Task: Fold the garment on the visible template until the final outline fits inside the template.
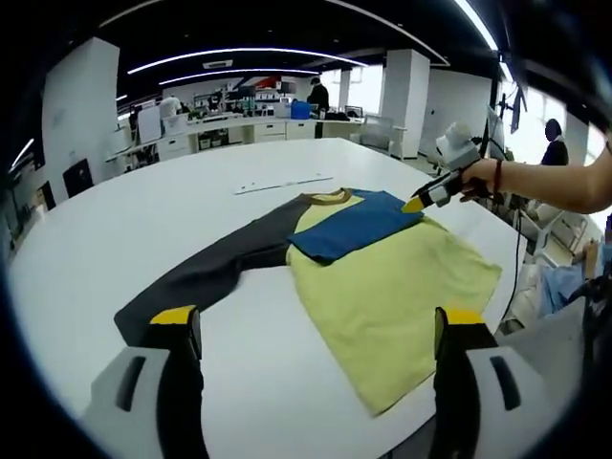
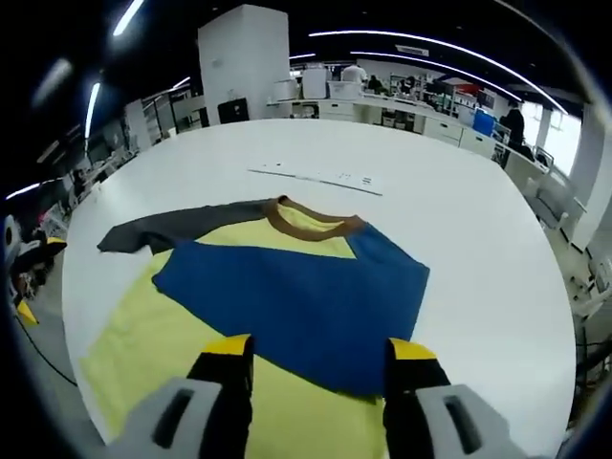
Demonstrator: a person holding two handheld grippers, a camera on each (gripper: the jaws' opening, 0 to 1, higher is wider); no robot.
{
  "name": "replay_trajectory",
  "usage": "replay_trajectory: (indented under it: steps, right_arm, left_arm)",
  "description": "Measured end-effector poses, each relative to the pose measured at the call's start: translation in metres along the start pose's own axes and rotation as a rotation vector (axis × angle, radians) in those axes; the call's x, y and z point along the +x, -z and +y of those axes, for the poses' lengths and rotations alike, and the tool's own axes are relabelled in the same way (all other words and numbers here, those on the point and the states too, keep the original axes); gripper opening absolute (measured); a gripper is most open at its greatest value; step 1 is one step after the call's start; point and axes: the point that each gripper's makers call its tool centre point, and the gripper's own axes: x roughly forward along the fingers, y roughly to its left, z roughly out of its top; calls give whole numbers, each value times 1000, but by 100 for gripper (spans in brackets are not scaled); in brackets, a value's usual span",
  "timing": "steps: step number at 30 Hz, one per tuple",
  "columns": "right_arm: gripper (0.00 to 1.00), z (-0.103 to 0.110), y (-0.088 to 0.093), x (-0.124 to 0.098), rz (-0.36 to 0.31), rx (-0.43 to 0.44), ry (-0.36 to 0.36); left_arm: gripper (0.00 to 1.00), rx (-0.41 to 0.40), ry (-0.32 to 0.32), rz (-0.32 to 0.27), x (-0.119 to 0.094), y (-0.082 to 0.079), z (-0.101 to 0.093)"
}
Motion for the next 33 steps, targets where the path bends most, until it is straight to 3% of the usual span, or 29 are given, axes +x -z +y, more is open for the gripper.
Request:
replay_trajectory:
  steps: [6, 10, 13, 21, 26, 33]
  right_arm:
    - [43, -16, 19, -7, 20, -14, 10]
    - [31, -26, 28, -9, 36, -15, 25]
    - [30, -34, 34, -9, 53, -22, 46]
    - [17, -39, 40, -6, 62, 10, 61]
    - [6, -53, 45, -4, 59, 48, 107]
    - [1, -55, 52, -1, 52, 92, 102]
  left_arm:
    - [99, 2, 8, 8, 1, 1, -3]
    - [99, -5, 10, 11, 2, 3, -4]
    - [98, -6, 18, 13, 3, 4, -7]
    - [97, -11, 21, 19, 3, 6, -8]
    - [97, -16, 12, 17, 2, 6, -5]
    - [96, -25, 7, 22, 1, 8, -3]
